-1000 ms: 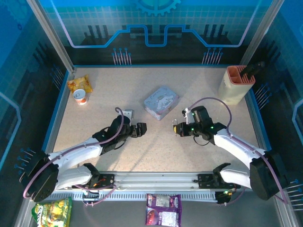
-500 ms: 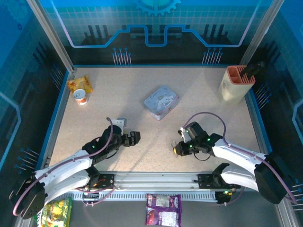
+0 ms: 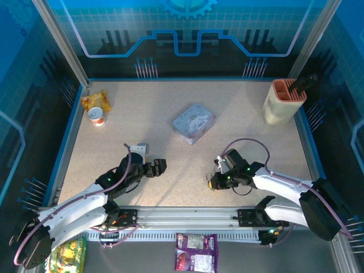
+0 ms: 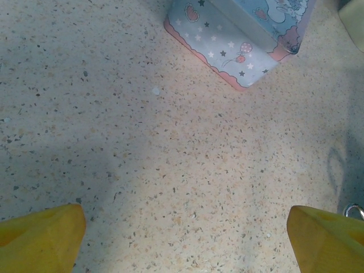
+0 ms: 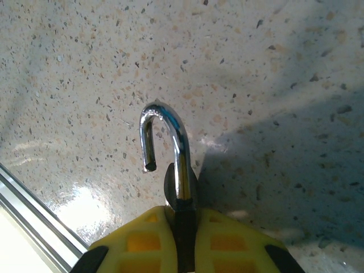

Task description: Unlock a padlock with a key

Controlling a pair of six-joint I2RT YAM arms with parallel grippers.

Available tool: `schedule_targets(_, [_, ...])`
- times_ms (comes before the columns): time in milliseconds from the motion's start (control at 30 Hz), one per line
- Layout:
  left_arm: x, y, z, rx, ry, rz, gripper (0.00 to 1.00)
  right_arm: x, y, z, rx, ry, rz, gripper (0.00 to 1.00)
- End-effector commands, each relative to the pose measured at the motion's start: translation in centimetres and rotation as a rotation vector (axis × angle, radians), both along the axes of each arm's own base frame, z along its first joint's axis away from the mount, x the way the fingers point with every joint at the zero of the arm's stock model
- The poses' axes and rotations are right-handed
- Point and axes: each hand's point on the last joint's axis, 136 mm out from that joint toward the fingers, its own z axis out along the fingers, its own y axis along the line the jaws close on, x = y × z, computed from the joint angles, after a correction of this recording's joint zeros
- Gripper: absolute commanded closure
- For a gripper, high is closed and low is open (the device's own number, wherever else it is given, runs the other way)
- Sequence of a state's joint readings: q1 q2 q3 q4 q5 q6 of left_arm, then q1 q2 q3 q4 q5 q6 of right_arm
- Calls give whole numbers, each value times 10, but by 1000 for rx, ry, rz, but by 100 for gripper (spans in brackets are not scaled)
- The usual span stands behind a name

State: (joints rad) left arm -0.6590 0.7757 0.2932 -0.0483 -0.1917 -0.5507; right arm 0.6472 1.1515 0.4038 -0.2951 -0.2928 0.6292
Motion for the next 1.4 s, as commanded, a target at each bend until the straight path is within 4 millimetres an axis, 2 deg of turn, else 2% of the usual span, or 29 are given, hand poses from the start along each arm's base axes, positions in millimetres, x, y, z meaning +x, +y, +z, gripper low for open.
schedule_targets(0, [0,8,-4,13,1,33,8,-5,-9,-7,-60,23,-5,95])
schedule_targets(267, [0,9,-6,12,3,40,8,-3,-13,-1,-75,-8,-8,92])
schedule_targets(533, [-1,13,-2,8,-14,55,8,0,-17,7,-100,-29,-8,74])
schedule_targets(833, [3,21,9,26,-54,89,8,15,-26,34,-133,-136,-19,59])
schedule_targets(967, [10,37,22,73,-112,161,6,35,-39,65,-170,-244,-60,54])
schedule_targets(1033, [17,51,34,94,-168,237,1,52,-46,87,-179,-336,-96,45])
schedule_targets(1100, [24,63,49,94,-238,310,1,77,-50,111,-163,-465,-137,39])
schedule_targets(1233, [41,88,81,97,-405,475,1,136,-67,164,-111,-735,-286,37])
schedule_targets(1367, [53,109,122,150,-562,599,1,173,-91,208,-132,-960,-420,25])
